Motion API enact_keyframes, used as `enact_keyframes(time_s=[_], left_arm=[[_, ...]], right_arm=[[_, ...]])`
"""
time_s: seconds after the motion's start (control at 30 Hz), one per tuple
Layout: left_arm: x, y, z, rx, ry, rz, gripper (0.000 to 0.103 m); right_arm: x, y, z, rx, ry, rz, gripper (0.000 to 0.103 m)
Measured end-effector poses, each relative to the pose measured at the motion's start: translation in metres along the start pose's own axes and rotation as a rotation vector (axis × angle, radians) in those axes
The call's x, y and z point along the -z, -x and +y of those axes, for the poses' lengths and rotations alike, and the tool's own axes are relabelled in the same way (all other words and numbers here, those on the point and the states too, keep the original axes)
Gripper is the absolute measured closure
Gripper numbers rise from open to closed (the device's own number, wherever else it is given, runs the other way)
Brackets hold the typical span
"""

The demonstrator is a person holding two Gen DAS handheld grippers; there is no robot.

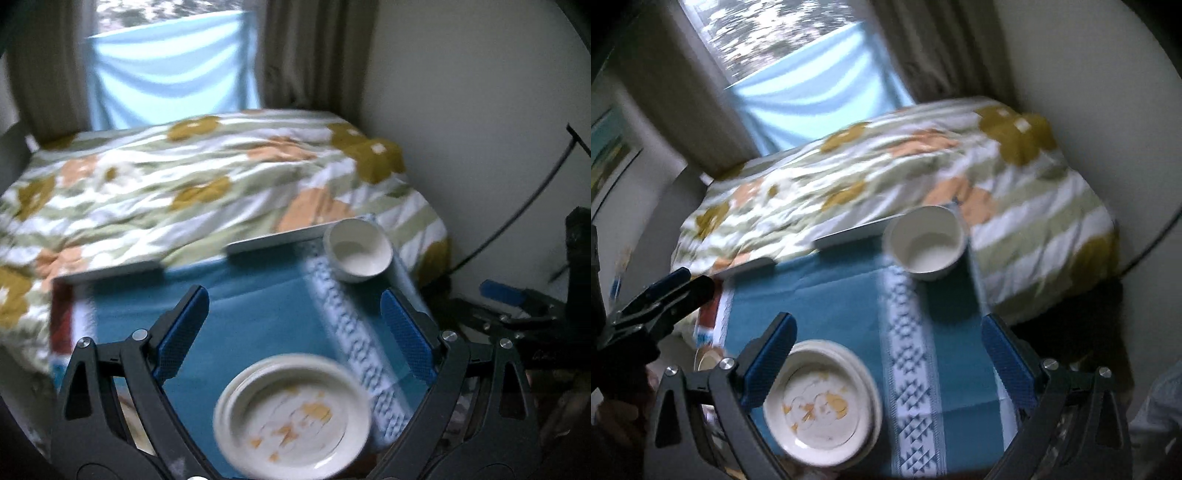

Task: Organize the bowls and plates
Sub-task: 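Grasp the remaining small white bowl rim with both tools, then lower the small bowl onto the bowls in the taupe dish and open both tools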

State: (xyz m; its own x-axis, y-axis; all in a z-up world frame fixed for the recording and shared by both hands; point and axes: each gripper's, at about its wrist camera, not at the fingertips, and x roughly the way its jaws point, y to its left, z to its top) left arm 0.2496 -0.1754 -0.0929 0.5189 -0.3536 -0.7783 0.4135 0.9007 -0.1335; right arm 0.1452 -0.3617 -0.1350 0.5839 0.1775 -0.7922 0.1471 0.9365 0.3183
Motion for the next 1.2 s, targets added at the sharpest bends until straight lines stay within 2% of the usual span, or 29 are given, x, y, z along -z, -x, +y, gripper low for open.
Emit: enact_keyframes(time_s=[0.07,0.23,0.3,0.37,0.47,0.53,0.6,0.73,0.8,0.83,0.87,0.97,1.2], left_arm=[[-0.014,-0.031,-0.009,0.037,-0.016,0.038,0.009],[-0.042,-0.111,-0.023,0.086,-0.084,0.137,0.013],[-0.047,-0.141,-0.025,0.104,-0.099,0.182,0.022],[-0.049,-0.173,-0.026,0.116,-0.114,0.230,0.035],[-0.048,-0.212,-0.027,0.124,-0.141,0.286,0.047],[-0.045,-0.231,-0.026,0.130,-0.156,0.311,0.051],[-0.045,-0.244,-0.025,0.135,-0.164,0.324,0.055],[-0.042,-0.268,-0.025,0.158,-0.173,0.363,0.072],[-0.039,-0.275,-0.026,0.167,-0.175,0.375,0.080],[-0.037,-0.279,-0.026,0.172,-0.176,0.383,0.088],[-0.036,-0.280,-0.026,0.186,-0.172,0.382,0.091],[-0.036,-0.282,-0.029,0.187,-0.179,0.369,0.093],[-0.035,-0.278,-0.033,0.168,-0.195,0.352,0.093]], right_arm=[[-0.007,-0.013,-0.019,0.003,-0.053,0.014,0.022],[-0.021,-0.055,-0.046,-0.012,-0.176,0.047,0.039],[-0.025,-0.073,-0.051,-0.016,-0.211,0.068,0.043],[-0.028,-0.092,-0.056,-0.019,-0.241,0.082,0.047],[-0.031,-0.121,-0.066,-0.004,-0.285,0.104,0.051],[-0.031,-0.137,-0.071,0.012,-0.321,0.127,0.051],[-0.034,-0.147,-0.074,0.013,-0.339,0.128,0.055],[-0.039,-0.162,-0.080,0.029,-0.376,0.129,0.068],[-0.040,-0.169,-0.084,0.037,-0.398,0.134,0.070],[-0.040,-0.171,-0.086,0.047,-0.406,0.132,0.074],[-0.039,-0.171,-0.088,0.058,-0.411,0.126,0.079],[-0.039,-0.172,-0.095,0.074,-0.431,0.110,0.085],[-0.040,-0.172,-0.095,0.052,-0.415,0.095,0.086]])
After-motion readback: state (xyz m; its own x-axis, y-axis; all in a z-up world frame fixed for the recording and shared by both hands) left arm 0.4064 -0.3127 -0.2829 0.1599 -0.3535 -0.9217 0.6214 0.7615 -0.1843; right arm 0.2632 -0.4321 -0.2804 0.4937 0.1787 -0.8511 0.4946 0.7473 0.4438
